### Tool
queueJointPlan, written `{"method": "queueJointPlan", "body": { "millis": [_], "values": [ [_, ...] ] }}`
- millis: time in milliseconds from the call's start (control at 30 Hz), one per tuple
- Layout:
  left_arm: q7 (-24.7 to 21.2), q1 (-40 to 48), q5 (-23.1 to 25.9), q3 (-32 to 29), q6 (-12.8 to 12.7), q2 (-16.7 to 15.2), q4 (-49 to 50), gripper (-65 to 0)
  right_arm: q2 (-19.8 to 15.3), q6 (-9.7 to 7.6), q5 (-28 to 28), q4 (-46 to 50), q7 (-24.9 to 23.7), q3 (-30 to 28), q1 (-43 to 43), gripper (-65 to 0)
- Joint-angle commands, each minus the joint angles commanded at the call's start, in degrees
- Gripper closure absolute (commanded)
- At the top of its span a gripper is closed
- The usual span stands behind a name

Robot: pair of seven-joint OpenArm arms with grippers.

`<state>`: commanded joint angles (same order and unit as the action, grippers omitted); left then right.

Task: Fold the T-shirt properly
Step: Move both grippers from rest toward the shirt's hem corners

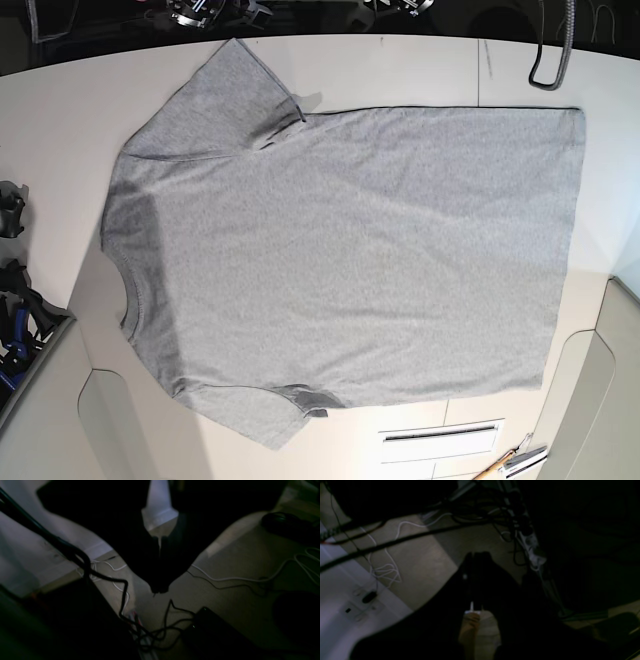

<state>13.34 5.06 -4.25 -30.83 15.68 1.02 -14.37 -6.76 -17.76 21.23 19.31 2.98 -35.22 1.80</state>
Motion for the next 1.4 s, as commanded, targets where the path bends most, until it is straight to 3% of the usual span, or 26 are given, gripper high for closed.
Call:
{"method": "queueJointPlan", "body": {
  "millis": [333, 600, 733, 833, 933, 1200, 1400],
  "values": [
    [-1.27, 1.95, 0.00, 0.00, 0.00, 0.11, -2.95, 0.0, -3.23, -0.02, -1.36, 5.77, 0.00, 0.00, 2.84, 0.0],
    [0.90, 2.14, 0.00, 0.00, 0.00, 0.13, -3.45, 0.0, -3.43, -0.02, -1.31, 5.88, 0.02, 0.00, 3.80, 0.0],
    [3.52, 4.11, -0.07, 0.00, 0.11, 0.79, -5.44, 0.0, -5.35, 0.00, -1.31, 8.52, 0.02, 0.00, 6.03, 0.0],
    [5.20, 7.34, -1.95, 0.24, 3.08, 2.60, -9.94, 0.0, -7.93, 0.00, -1.95, 13.68, 0.02, 0.00, 8.83, 0.0],
    [8.46, 12.41, -5.60, 1.36, 4.72, 5.73, -18.32, 0.0, -11.85, -0.02, -6.08, 21.18, 0.02, 0.00, 12.46, 0.0],
    [11.89, 29.68, -7.34, 13.07, 4.72, 11.39, -44.41, 0.0, -23.56, 0.00, -13.05, 42.60, 0.07, 0.85, 24.28, 0.0],
    [14.47, 41.83, -8.17, 23.69, 4.74, 11.41, -62.90, 0.0, -30.60, -0.15, -17.88, 61.27, 1.29, 8.79, 35.30, 0.0]
  ]
}}
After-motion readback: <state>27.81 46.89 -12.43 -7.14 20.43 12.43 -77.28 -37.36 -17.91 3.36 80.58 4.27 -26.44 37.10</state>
